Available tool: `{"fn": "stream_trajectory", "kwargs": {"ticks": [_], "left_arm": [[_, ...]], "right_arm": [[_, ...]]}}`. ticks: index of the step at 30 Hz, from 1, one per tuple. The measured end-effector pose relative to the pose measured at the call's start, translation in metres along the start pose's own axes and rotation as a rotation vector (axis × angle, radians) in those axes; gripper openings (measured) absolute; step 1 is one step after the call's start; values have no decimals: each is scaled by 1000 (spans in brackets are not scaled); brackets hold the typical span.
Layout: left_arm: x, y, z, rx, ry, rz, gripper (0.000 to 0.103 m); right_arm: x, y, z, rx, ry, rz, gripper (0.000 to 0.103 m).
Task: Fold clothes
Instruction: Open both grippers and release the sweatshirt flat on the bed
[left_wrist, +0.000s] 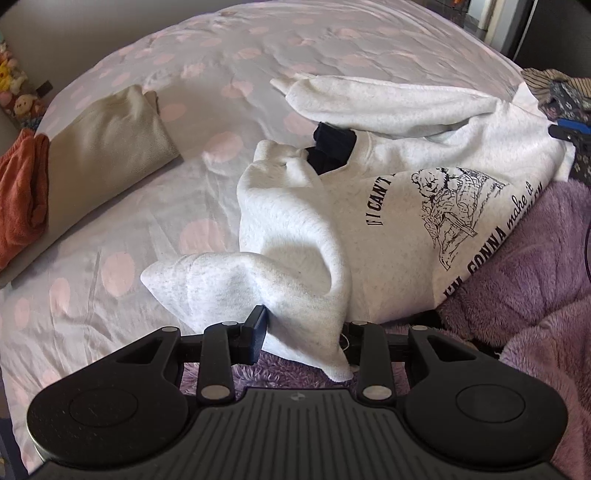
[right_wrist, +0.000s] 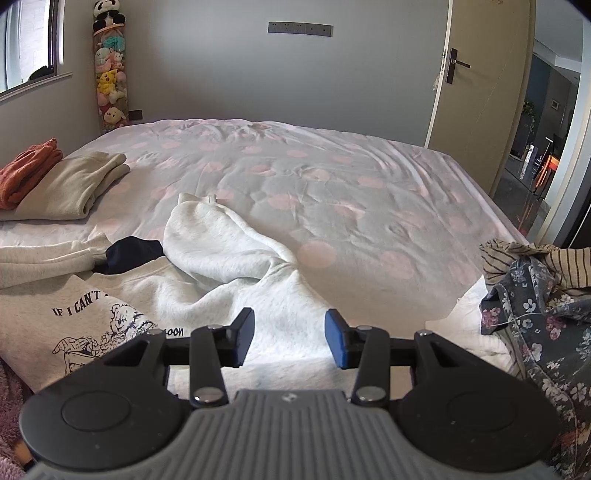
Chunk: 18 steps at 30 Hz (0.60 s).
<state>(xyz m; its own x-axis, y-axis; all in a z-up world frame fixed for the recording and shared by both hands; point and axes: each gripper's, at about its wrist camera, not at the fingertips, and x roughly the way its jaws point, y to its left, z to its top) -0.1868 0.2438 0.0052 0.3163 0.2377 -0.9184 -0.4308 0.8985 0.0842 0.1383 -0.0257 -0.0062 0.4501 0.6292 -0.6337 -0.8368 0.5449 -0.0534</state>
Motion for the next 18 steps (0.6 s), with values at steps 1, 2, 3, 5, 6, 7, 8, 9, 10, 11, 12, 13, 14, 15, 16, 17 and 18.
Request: {"fn": "stream_trajectory", "kwargs": {"ticks": [1,2,3,5,6,7,8,9,10,11,12,13,14,15,16,17,18], "left_arm": [[-2,-2,-1,12,-10,6,29],[-4,-3,-3,21,-19,10,29],[-5,-5,-4,29,-29,14,29],[-6,-6,-5,35,-41,18,29],[-7,-6,-6,36,-49,17,29],[-7,-6,-7,37,-59,13,29],[-8,-7,-8,42,-72,11,29],[-8,-8,-9,53,-86,10,29],[-7,-9,-10,66,-98,9,29],[-5,-10,-12,80,-108,8,30],[-3,-12,-13,93,-118,6,31],[0,-13,-14,102,-128,4,34],[3,-15,-15,110,-141,2,37],[6,-17,-17,120,-155,0,38],[10,-20,-18,138,-171,4,43],[14,-24,-20,158,-176,19,48],[19,-28,-21,175,-173,40,55]], "right_arm": [[0,0,-1,3,2,2,46],[1,0,-2,5,3,3,46],[1,0,-2,8,5,5,46],[2,0,-3,10,8,8,46],[2,1,-4,10,9,11,46],[2,1,-4,10,9,13,47],[2,1,-4,11,10,13,47],[2,1,-5,11,10,14,47],[2,2,-5,12,10,15,47],[2,2,-5,13,10,15,47],[1,1,-5,15,10,15,48],[1,1,-5,17,11,15,49],[1,1,-5,18,11,16,49],[1,1,-6,19,11,17,50],[1,1,-6,20,10,17,51],[0,1,-6,22,10,18,51],[0,2,-7,24,10,20,51]]}}
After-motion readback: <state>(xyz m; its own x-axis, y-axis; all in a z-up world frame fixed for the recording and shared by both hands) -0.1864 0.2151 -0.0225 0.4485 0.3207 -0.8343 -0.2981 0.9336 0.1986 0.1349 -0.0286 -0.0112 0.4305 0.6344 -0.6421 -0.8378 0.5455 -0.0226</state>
